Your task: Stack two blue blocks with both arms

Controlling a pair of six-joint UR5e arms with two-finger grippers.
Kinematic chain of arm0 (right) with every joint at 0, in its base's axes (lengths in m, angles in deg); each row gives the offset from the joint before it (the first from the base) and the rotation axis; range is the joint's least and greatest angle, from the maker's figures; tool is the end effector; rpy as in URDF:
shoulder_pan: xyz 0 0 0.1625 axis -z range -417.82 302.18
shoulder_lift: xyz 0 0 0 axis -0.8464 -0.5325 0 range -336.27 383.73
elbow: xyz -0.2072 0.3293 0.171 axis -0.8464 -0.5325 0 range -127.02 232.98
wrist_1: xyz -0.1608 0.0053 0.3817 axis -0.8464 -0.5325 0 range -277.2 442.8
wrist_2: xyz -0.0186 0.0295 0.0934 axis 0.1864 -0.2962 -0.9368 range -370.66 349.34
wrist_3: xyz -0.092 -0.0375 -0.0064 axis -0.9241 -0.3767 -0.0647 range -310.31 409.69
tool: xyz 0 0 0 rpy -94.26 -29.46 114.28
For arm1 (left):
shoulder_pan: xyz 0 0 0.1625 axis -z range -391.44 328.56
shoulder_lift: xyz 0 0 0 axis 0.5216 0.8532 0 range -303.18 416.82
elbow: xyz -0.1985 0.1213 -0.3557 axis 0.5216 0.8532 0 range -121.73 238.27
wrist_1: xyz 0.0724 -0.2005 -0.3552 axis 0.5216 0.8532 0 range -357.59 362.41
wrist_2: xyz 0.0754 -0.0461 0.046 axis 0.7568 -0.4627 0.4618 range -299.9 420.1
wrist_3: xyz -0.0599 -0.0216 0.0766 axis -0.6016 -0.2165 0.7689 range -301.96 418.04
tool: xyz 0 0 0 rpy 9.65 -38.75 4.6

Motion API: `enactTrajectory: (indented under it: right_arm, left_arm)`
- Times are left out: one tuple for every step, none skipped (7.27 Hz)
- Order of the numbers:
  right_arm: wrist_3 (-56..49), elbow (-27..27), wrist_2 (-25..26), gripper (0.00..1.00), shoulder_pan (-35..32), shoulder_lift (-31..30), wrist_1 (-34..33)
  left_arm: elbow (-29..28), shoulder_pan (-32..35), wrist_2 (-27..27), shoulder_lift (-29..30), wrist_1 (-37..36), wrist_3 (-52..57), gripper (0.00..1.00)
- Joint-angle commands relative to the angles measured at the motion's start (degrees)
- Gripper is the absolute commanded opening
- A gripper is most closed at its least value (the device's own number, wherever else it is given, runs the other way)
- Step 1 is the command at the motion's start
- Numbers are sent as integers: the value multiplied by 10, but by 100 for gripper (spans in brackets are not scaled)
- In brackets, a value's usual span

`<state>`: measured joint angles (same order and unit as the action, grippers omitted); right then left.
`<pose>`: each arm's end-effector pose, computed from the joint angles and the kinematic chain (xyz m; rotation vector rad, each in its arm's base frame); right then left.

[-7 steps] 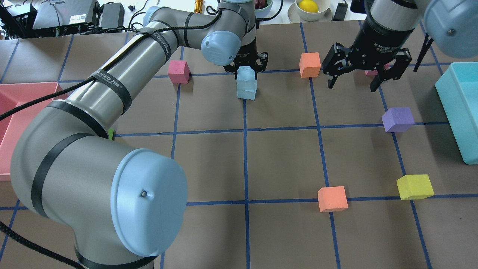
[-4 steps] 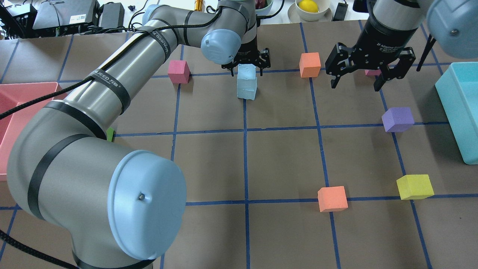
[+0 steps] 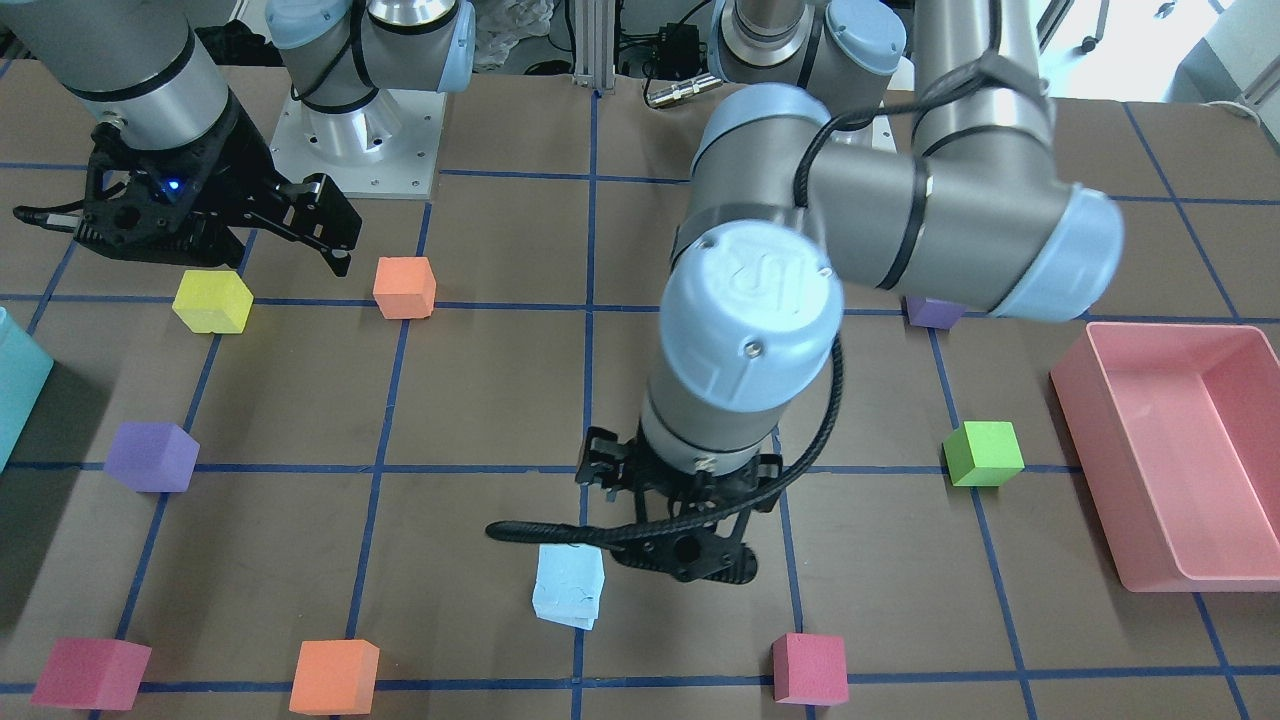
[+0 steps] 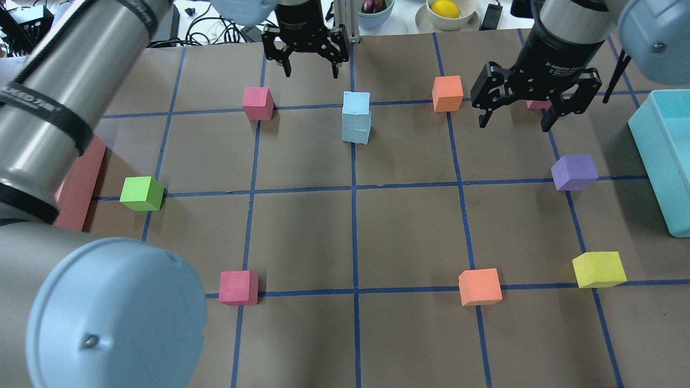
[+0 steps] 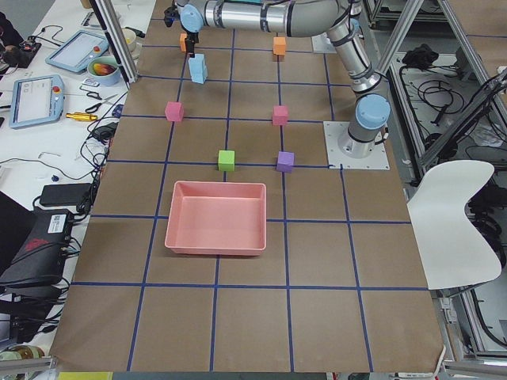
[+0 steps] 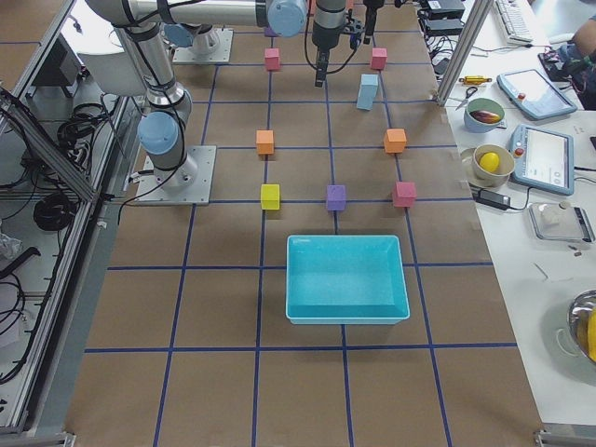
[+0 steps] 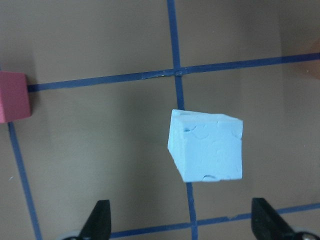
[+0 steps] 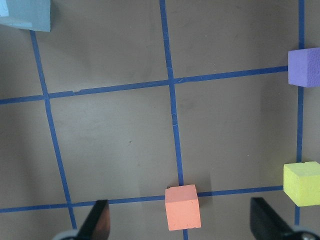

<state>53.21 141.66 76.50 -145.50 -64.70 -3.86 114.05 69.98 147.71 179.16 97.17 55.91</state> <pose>0.1180 -0.5024 0.4802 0.1600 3.0869 0.0973 -0.2761 -0.6726 0.4301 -0.2500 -3.0950 -0.0850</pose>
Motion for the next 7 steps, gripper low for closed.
enactTrajectory:
  right_arm:
    - [1, 0, 0, 100, 0, 0, 0]
    - [0, 0, 0, 100, 0, 0, 0]
    - [1, 1, 0, 100, 0, -1, 1]
    - [1, 1, 0, 100, 0, -1, 1]
    - [2, 3, 0, 100, 0, -1, 1]
    - [3, 10, 1, 100, 0, -5, 1]
    - [4, 25, 1, 100, 1, -10, 0]
  left_arm:
    - [40, -49, 2, -108, 82, 71, 99]
    - [89, -56, 3, -170, 89, 75, 99]
    - [152, -64, 18, -229, 93, 76, 99]
    - [208, -88, 19, -275, 92, 76, 99]
    - [255, -135, 14, -307, 85, 83, 98]
    - [285, -152, 15, -329, 70, 90, 99]
    - [302, -148, 19, -332, 40, 77, 100]
